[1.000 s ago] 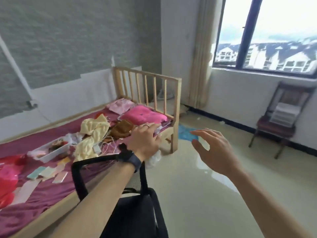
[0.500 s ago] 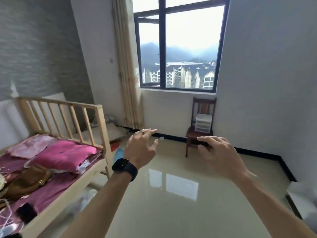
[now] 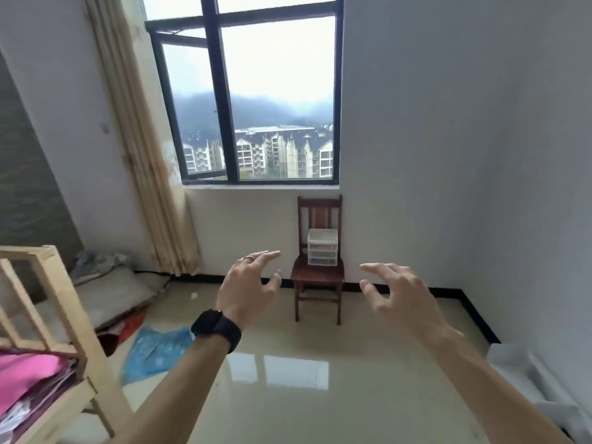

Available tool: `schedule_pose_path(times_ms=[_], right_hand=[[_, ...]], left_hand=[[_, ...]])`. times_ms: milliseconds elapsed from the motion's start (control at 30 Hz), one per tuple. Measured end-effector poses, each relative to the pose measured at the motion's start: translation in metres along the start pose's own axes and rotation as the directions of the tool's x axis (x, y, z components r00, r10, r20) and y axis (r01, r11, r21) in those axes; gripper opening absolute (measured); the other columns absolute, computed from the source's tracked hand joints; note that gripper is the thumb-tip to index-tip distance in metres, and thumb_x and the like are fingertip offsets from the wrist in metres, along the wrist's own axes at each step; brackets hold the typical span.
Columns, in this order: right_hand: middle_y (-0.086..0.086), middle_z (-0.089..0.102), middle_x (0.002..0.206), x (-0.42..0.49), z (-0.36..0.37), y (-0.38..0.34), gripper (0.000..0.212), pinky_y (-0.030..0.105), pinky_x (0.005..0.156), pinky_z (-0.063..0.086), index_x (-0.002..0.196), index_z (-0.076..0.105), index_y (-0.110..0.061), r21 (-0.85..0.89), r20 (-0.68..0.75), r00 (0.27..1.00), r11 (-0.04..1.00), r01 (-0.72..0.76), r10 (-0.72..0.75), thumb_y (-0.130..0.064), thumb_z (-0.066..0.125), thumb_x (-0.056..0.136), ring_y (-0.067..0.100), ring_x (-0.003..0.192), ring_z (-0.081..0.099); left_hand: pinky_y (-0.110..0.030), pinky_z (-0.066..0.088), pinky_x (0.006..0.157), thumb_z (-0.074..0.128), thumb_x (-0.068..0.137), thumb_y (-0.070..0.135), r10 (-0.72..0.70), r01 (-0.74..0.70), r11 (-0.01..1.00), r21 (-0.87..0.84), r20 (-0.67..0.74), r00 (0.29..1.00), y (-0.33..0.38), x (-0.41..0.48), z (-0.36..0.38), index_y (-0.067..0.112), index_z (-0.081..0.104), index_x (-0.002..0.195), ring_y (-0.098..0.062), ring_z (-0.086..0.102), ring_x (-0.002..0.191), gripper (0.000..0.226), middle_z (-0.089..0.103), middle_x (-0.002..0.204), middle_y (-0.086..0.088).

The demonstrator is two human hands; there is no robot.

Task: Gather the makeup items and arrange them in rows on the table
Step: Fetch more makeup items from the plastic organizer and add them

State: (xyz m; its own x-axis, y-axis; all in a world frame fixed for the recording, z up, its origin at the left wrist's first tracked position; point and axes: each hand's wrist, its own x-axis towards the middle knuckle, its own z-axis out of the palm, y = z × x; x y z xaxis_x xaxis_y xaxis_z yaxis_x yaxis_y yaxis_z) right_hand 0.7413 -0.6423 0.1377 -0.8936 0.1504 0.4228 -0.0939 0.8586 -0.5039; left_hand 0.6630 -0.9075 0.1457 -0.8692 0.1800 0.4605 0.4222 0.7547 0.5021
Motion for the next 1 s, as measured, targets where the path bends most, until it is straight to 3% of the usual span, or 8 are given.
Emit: schedule_pose_path(times_ms=[167,333,600,800,867,1000], right_hand=[[-0.012,0.064,0.13,0.08,0.034,0.038,0.033,0.026,0.101,0.036,0.131,0.063,-0.036,0.0,0.009,0.995,0.995,-0.098,0.098,-0.038,0.06,0.098,0.013,0.129,0.048],[-0.008,0.065,0.129,0.158,0.065,0.072,0.033,0.033,0.109,0.039,0.131,0.064,-0.032,0.03,0.012,0.987,0.987,-0.16,0.159,-0.033,0.061,0.098,0.016,0.128,0.049],[-0.016,0.064,0.127,0.277,0.153,0.159,0.03,0.024,0.101,0.036,0.128,0.066,-0.034,0.122,0.052,0.973,0.965,-0.232,0.227,-0.034,0.063,0.098,0.01,0.126,0.05],[-0.023,0.063,0.128,0.391,0.223,0.238,0.03,0.032,0.108,0.041,0.127,0.065,-0.041,0.236,0.147,0.955,0.928,-0.288,0.259,-0.039,0.06,0.097,0.004,0.125,0.052],[-0.025,0.064,0.125,0.428,0.242,0.262,0.028,0.027,0.104,0.043,0.125,0.065,-0.043,0.285,0.189,0.939,0.899,-0.332,0.287,-0.04,0.06,0.097,-0.001,0.122,0.053],[-0.026,0.069,0.113,0.494,0.283,0.301,0.022,0.004,0.087,0.039,0.117,0.069,-0.04,0.415,0.261,0.895,0.795,-0.441,0.361,-0.03,0.064,0.098,-0.016,0.108,0.058]], left_hand=[[-0.03,0.033,0.113,0.06,0.095,0.033,0.014,-0.011,0.999,-0.048,0.045,0.999,-0.035,0.103,0.058,0.035,0.056,0.137,-0.011,0.041,0.135,0.042,0.055,0.141,0.01],[-0.03,0.035,0.112,0.059,0.095,0.035,0.015,-0.008,0.998,-0.061,0.112,0.994,-0.065,0.186,0.118,0.035,0.056,0.137,-0.011,0.041,0.135,0.042,0.056,0.14,0.01],[-0.027,0.036,0.11,0.06,0.094,0.034,-0.023,0.034,0.998,-0.047,0.214,0.977,-0.119,0.303,0.237,0.036,0.058,0.135,-0.009,0.043,0.133,0.041,0.056,0.137,0.013],[-0.025,0.035,0.109,0.061,0.094,0.032,-0.117,0.131,0.991,-0.034,0.259,0.959,-0.157,0.412,0.329,0.034,0.058,0.135,-0.01,0.043,0.133,0.041,0.057,0.137,0.011],[-0.025,0.036,0.108,0.061,0.094,0.033,-0.159,0.17,0.985,-0.015,0.275,0.948,-0.169,0.445,0.356,0.035,0.059,0.135,-0.01,0.044,0.132,0.041,0.057,0.137,0.011],[-0.025,0.037,0.108,0.06,0.094,0.033,-0.228,0.233,0.972,0.019,0.308,0.924,-0.197,0.504,0.404,0.034,0.058,0.136,-0.01,0.045,0.132,0.042,0.057,0.137,0.011]])
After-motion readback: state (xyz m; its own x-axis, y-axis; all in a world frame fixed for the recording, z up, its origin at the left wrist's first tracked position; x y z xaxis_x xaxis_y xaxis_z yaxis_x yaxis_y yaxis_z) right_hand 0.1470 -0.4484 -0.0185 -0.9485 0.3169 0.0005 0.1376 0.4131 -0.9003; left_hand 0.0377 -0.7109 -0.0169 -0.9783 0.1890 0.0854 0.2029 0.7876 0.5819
